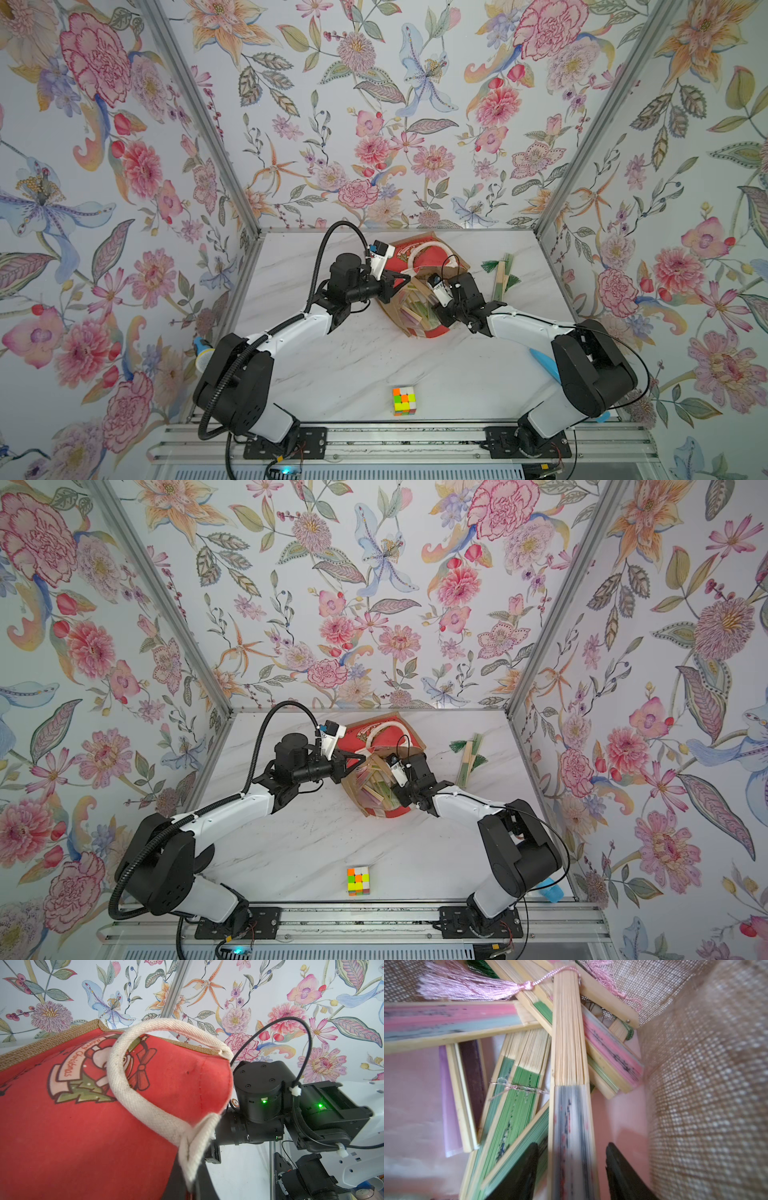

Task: Take out the folding fans from the tote bags
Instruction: Pick up the folding fan from the canvas bag.

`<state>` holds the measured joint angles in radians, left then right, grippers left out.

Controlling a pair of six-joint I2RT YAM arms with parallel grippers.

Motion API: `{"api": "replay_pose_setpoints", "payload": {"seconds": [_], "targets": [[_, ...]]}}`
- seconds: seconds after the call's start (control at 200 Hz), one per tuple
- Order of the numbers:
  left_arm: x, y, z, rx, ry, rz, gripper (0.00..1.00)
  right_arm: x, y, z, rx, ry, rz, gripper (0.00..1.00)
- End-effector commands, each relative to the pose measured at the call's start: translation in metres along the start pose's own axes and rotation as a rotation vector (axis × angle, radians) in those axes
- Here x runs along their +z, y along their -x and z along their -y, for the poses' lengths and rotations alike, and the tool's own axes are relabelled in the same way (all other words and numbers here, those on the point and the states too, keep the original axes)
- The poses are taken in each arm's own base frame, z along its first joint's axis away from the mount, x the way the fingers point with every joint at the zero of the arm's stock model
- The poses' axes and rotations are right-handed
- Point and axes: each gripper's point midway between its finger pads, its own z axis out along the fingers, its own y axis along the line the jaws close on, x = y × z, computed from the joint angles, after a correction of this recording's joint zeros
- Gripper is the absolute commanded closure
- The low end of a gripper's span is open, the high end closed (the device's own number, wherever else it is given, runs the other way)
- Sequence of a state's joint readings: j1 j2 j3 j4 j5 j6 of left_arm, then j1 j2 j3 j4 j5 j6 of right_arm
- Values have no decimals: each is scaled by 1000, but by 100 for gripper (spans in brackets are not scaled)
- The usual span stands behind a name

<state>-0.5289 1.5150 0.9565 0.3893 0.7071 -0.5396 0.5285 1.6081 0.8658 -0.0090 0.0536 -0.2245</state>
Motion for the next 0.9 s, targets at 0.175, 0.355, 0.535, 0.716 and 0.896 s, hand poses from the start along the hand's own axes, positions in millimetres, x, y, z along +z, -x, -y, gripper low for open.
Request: {"api": "replay_pose_setpoints", "payload": {"seconds": [0.175, 0.355, 0.535, 0.716, 0.896], "targets": [[-2, 14, 9, -1, -49, 23, 100, -3, -9, 6, 29, -30, -47, 57], [-4, 15, 9, 1, -47, 26, 100, -9, -7, 7, 39, -33, -30, 69], [-4, 14, 7, -2, -41, 27, 100, -21, 0, 3, 42, -5, 11, 76], [-3, 14, 7, -5, -42, 29, 100, -39, 9, -2, 61, 33, 47, 78], [-3, 15, 6, -8, -41, 34, 100, -65, 18, -13, 116, 99, 73, 79]]}}
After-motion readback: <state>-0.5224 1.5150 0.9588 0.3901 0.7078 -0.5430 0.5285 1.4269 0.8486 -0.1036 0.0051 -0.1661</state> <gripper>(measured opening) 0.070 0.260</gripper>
